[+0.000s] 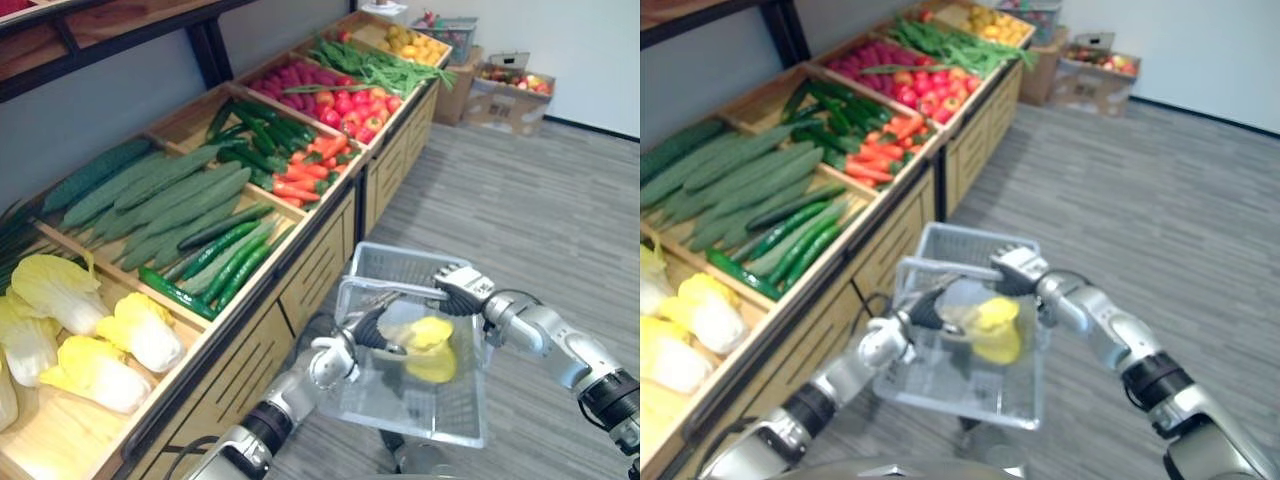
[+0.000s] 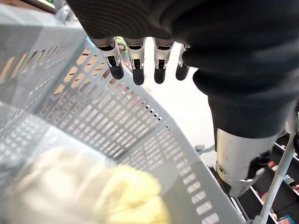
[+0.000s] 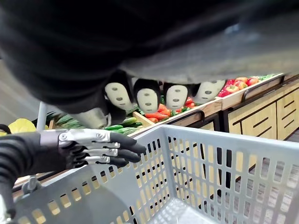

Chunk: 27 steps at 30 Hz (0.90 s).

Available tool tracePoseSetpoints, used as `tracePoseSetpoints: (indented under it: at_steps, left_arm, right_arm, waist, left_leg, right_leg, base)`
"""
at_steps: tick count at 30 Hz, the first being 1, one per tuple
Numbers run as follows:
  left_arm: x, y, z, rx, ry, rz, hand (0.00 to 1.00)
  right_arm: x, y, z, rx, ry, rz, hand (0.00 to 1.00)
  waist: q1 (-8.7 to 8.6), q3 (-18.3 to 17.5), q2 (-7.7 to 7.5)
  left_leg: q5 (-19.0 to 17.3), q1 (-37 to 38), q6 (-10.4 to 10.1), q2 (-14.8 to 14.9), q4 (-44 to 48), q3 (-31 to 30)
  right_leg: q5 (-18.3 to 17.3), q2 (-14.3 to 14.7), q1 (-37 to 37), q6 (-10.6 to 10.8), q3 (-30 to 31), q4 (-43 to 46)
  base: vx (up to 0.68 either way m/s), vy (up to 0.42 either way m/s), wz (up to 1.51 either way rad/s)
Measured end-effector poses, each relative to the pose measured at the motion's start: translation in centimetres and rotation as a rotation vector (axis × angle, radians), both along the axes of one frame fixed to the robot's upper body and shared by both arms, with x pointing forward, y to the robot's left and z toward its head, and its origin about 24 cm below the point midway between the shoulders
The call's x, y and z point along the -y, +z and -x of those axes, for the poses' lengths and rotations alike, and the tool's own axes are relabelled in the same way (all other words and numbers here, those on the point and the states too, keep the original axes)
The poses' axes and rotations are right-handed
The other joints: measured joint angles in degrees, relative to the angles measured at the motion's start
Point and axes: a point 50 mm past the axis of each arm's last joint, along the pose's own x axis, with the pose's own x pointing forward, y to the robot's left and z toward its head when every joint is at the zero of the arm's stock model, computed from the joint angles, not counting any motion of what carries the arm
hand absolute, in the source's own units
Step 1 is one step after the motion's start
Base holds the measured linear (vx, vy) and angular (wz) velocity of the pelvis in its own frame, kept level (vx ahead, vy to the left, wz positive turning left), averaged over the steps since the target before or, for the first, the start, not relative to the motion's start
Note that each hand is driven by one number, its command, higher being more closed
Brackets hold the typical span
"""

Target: Pick vegetable in the basket

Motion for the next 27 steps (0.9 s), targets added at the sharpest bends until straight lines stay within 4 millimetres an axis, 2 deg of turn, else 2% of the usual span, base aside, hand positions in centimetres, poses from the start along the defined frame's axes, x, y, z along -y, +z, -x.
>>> tracePoseSetpoints:
  at_steps: [4, 10, 13, 16, 18, 20, 22, 27]
  left_arm:
    - [0.4, 0.6, -0.3, 0.021, -0.009, 0.012, 0.00]
    - [1.1, 1.6, -0.1, 0.058, -0.054, 0.026, 0.00]
    - [1.8, 3.3, 0.6, 0.116, -0.150, 0.027, 0.00]
    - [2.6, 5.8, 1.7, 0.142, -0.267, 0.108, 0.00]
    - [3.1, 7.7, 3.1, 0.142, -0.370, 0.203, 0.00]
    - [3.3, 8.7, 4.1, 0.132, -0.444, 0.268, 0.00]
    - [3.1, 9.7, 5.4, 0.080, -0.523, 0.354, 0.00]
    - [1.0, 10.9, 7.2, -0.090, -0.653, 0.452, 0.00]
  right_arm:
    - [0.4, -0.1, 0.1, -0.013, -0.010, 0.001, 1.00]
    - [1.2, 0.0, 0.2, -0.008, -0.045, -0.010, 1.00]
    - [2.3, 0.2, 0.3, -0.002, -0.096, -0.025, 1.00]
    - [3.2, -0.3, 0.7, -0.029, -0.151, -0.032, 1.00]
    - [4.2, -1.6, 1.3, -0.077, -0.229, -0.065, 1.00]
    - [5.0, -2.6, 1.7, -0.115, -0.301, -0.110, 1.00]
    - [6.6, -4.3, 2.4, -0.175, -0.417, -0.132, 1.00]
    - [10.8, -7.1, 4.3, -0.254, -0.720, -0.227, 1.00]
  waist:
    - [0.77, 0.4, 0.20]
    - [0.95, 0.5, 0.34]
    - [1.01, 0.6, 0.30]
    - [1.28, 0.6, 0.29]
    - [1.70, 0.6, 0.28]
    - [2.21, 0.6, 0.30]
    - [2.58, 0.6, 0.28]
    - [3.65, 0.4, 0.44]
  left_leg:
    - [0.0, -0.2, 0.0, 0.0, 0.0, -0.8]
    - [0.0, -0.1, 0.1, 0.1, 0.0, -1.5]
    - [-0.1, -1.0, 0.3, 0.2, 0.2, -2.7]
    - [-0.5, -1.5, 0.6, 0.8, 1.1, -4.2]
    - [-0.9, -1.9, 0.8, 1.3, 1.8, -6.1]
    - [-1.1, -2.2, 0.8, 1.3, 1.9, -7.3]
    - [-1.2, -3.0, 0.8, 1.1, 1.9, -9.6]
    - [-0.7, -6.3, 2.2, 0.5, 1.6, -14.9]
  right_leg:
    - [0.0, -0.2, 0.0, 0.0, -0.3, 0.0]
    - [0.0, -0.6, 1.0, 0.0, -1.3, -0.6]
    - [0.0, -1.3, 1.1, 0.0, -2.4, -0.6]
    - [0.0, -1.9, 1.6, 0.0, -3.9, -0.6]
    - [-0.1, -2.4, 2.6, 0.1, -5.7, -0.6]
    - [-0.4, -3.0, 3.0, 0.2, -6.8, -0.6]
    - [-0.9, -4.0, 3.7, 0.3, -8.8, -0.5]
    - [-1.5, -6.7, 4.0, 0.6, -14.1, -0.5]
  base:
    - [-0.05, 0.006, 0.04]
    - [-0.07, 0.002, 0.09]
    - [-0.07, -0.002, 0.21]
    - [-0.07, -0.009, 0.26]
    - [-0.08, -0.017, 0.37]
    - [-0.08, -0.001, 0.33]
    - [-0.09, 0.011, 0.55]
    - [-0.08, 0.019, 0.62]
